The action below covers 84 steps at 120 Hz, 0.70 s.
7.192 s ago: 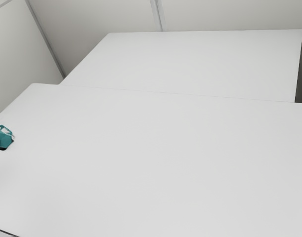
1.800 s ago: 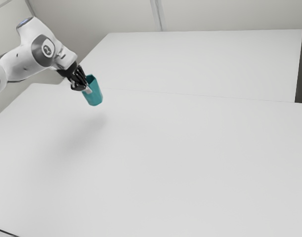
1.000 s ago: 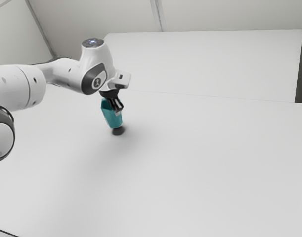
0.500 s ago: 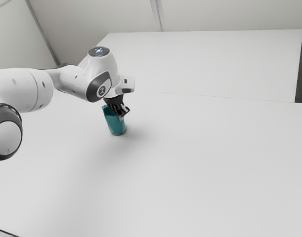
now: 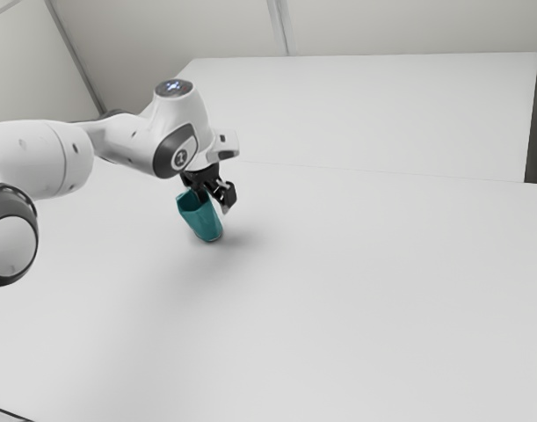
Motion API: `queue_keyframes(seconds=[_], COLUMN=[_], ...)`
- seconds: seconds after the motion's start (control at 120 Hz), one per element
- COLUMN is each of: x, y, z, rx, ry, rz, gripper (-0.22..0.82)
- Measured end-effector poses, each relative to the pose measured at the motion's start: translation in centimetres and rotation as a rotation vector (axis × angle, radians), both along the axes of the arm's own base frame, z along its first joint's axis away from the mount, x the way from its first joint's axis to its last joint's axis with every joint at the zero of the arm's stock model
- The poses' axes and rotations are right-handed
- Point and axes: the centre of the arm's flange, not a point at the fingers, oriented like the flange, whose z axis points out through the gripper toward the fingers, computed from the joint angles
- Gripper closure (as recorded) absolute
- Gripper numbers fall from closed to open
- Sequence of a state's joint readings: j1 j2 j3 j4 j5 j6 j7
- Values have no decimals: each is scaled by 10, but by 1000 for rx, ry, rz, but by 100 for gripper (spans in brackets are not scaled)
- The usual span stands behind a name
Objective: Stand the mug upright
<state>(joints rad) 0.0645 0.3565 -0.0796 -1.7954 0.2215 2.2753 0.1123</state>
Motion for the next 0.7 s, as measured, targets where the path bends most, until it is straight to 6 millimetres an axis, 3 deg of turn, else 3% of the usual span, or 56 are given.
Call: queue_keyframes(seconds=[0.317,0.425,0.575,0.7], x=[-11,-23,-54,-78], y=[-2,4,54,84], z=[68,111,190,217], rx=[-47,-82,-123,-148], ry=[-84,-85,-75,-21], rz=[61,94,167,190], gripper=[4,3,1,1])
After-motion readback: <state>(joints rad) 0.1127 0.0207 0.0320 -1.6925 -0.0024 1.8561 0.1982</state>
